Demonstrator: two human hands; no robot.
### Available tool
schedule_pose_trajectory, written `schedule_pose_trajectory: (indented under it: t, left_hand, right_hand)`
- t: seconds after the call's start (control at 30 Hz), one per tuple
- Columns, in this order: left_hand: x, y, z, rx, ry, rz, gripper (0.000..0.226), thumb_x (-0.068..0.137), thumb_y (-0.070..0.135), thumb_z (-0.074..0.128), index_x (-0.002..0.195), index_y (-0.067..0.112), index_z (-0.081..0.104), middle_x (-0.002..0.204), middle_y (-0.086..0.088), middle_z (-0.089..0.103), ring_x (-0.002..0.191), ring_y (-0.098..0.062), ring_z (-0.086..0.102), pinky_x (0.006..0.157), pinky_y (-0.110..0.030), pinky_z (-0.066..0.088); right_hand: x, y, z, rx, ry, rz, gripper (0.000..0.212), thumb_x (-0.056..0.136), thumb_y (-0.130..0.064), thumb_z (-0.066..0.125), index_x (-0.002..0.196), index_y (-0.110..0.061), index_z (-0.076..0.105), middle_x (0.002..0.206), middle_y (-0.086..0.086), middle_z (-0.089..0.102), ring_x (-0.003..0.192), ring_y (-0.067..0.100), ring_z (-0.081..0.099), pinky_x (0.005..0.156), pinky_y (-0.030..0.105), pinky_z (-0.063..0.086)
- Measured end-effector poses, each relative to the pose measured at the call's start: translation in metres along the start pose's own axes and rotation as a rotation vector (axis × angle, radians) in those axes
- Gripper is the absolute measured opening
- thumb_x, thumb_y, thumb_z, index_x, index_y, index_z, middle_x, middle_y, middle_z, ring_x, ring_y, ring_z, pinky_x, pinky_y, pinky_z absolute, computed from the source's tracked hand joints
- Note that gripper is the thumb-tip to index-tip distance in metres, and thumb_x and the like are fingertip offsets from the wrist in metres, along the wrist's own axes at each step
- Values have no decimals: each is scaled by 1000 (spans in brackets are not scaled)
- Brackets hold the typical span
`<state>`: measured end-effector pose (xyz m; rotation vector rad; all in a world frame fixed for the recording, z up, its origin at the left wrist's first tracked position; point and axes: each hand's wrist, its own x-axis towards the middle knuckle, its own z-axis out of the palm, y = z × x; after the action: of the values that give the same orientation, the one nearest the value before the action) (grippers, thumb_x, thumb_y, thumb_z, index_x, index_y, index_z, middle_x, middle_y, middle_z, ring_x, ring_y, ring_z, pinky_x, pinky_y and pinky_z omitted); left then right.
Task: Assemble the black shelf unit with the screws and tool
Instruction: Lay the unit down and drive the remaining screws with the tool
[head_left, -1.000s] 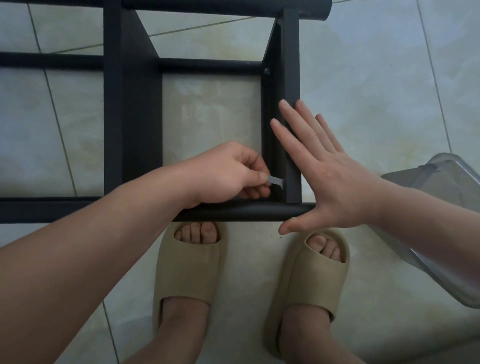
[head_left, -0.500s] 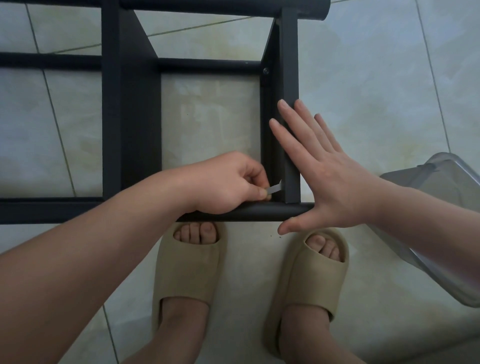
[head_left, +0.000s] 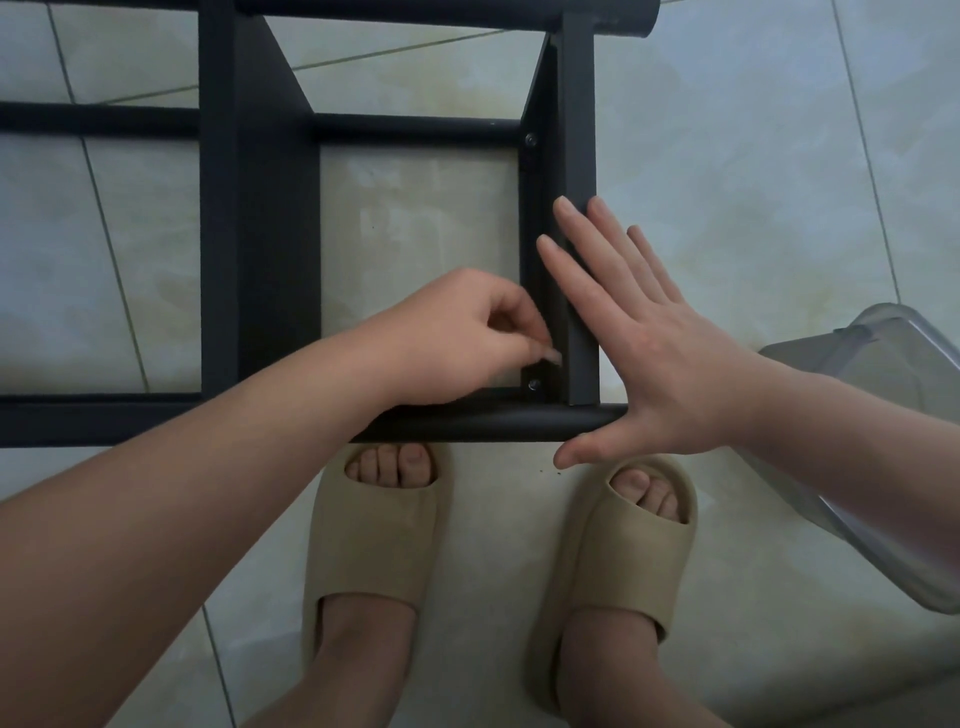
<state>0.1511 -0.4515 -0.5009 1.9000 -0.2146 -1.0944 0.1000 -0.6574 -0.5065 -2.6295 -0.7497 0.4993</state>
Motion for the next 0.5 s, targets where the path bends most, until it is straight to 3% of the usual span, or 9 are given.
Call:
schedule_pose_trajectory:
  t: [0.07, 0.13, 0.3, 0.5]
  left_hand:
    - [0, 4, 4, -318, -42, -168, 8, 93, 18, 68, 86, 21, 71, 78, 9, 71, 79, -6, 67, 71, -23, 54]
    - [1, 6, 8, -489, -94, -282, 7, 95, 20, 67, 92, 14, 68, 87, -4, 72, 82, -14, 71, 70, -27, 56]
    - [3, 5, 12, -548, 13, -298, 7, 92, 18, 71, 93, 13, 66, 72, -1, 73, 72, -13, 72, 67, -26, 59]
    - [3, 6, 13, -576, 61, -255, 4, 93, 17, 70, 95, 14, 69, 82, -3, 77, 77, -14, 75, 69, -25, 60]
  right_hand:
    - [0, 0, 0, -3, 2, -2, 135, 70, -92, 53, 162, -6, 2, 169, 14, -11, 155, 31, -17, 124, 59, 2]
    - [0, 0, 0, -4, 2, -2, 135, 70, -92, 53, 161, -6, 3, 169, 15, -10, 155, 31, -16, 124, 60, 3]
    - [0, 0, 0, -5, 5, -2, 136, 69, -91, 54, 161, -5, 4, 169, 15, -9, 155, 32, -15, 124, 61, 4]
    - [0, 1, 0, -1, 6, -5, 135, 70, -91, 54, 162, -6, 3, 169, 15, -9, 155, 32, -16, 124, 61, 4]
